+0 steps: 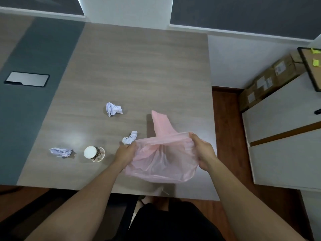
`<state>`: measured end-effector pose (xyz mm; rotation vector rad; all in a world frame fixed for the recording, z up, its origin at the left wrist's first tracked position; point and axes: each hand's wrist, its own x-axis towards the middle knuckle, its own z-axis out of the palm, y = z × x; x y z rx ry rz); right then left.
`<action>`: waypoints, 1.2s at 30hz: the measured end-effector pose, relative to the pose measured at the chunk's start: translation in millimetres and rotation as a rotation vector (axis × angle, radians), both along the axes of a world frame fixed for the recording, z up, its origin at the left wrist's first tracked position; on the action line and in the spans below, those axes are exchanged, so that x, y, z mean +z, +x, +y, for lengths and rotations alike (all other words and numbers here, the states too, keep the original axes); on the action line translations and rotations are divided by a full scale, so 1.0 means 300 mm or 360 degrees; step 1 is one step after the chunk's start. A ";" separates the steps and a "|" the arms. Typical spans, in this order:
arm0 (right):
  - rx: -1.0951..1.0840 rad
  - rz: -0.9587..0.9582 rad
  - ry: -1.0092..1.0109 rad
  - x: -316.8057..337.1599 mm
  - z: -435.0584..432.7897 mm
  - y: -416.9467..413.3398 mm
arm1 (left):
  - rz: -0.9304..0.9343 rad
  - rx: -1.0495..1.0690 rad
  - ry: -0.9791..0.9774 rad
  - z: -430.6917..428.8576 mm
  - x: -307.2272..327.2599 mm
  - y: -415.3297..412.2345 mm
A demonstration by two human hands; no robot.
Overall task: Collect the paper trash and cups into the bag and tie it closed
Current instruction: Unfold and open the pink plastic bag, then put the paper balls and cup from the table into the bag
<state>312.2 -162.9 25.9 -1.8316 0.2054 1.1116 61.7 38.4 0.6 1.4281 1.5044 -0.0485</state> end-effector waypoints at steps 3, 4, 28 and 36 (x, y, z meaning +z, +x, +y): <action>0.0013 0.0071 0.0009 -0.013 0.013 0.031 | 0.0049 0.0092 0.0033 0.024 -0.029 0.009; 0.0040 0.0096 0.0004 -0.015 0.016 0.039 | 0.0067 0.0164 0.0092 0.034 -0.043 0.007; -0.0137 0.0407 0.0157 0.092 0.129 -0.068 | -0.1163 0.0613 -0.0277 -0.012 0.061 0.135; -0.0272 0.0687 0.0542 0.298 0.258 -0.231 | -0.1020 0.0079 -0.0591 -0.128 0.109 0.111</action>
